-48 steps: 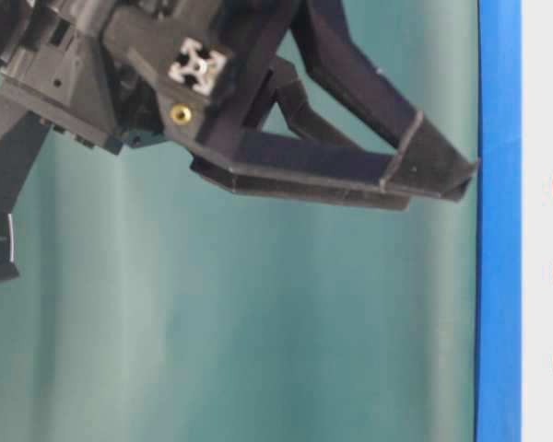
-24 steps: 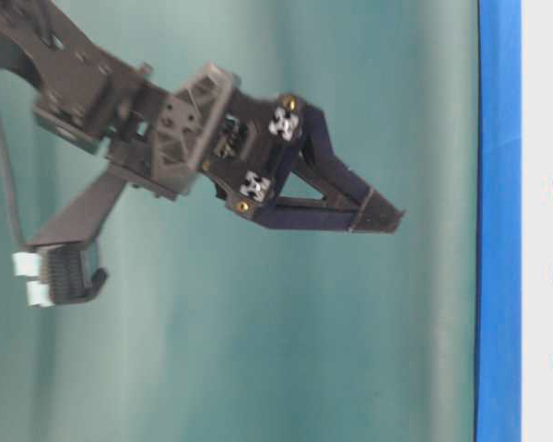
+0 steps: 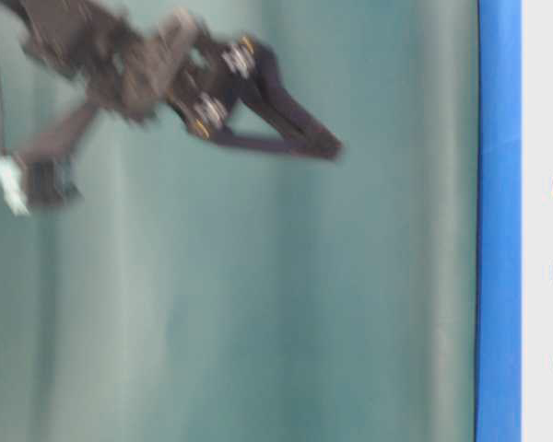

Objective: Touch the tip of the soldering iron to the mark.

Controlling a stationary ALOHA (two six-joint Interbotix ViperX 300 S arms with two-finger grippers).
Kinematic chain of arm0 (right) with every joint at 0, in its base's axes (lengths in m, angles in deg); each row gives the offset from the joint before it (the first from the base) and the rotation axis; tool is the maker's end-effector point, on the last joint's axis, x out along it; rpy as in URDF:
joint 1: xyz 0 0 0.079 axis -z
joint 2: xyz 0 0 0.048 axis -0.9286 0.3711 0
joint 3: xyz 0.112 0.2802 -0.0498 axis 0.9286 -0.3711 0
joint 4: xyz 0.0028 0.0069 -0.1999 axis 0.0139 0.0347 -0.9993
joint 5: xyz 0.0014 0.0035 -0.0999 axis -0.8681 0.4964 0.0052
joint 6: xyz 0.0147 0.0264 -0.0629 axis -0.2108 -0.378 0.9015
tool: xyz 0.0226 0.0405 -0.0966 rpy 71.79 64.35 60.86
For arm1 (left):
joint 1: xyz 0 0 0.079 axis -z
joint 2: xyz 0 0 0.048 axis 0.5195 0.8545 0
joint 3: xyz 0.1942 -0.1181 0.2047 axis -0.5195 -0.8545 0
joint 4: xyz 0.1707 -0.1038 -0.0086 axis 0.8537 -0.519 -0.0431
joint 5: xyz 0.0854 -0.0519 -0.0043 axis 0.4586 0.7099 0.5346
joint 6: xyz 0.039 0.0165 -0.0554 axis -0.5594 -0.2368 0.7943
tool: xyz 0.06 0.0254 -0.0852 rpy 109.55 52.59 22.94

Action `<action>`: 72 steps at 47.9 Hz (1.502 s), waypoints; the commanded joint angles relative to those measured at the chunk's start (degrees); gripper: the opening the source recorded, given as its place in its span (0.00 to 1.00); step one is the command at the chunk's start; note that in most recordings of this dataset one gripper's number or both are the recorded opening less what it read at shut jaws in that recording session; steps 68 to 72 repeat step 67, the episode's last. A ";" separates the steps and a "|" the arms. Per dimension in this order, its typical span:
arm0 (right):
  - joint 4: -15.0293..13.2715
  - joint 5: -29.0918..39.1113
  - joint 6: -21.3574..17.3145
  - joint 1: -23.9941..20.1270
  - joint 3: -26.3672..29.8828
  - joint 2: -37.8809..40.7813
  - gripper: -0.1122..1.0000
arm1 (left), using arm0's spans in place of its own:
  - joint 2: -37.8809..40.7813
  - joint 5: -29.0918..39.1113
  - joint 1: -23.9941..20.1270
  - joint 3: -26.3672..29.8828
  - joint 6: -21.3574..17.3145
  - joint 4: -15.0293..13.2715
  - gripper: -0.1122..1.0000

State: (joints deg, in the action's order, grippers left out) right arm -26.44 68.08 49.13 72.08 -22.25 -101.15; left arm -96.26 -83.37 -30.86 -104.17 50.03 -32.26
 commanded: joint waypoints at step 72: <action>3.60 -18.54 -0.79 1.14 -44.21 -51.06 0.84 | -2.11 2.11 0.00 0.62 0.09 0.09 0.10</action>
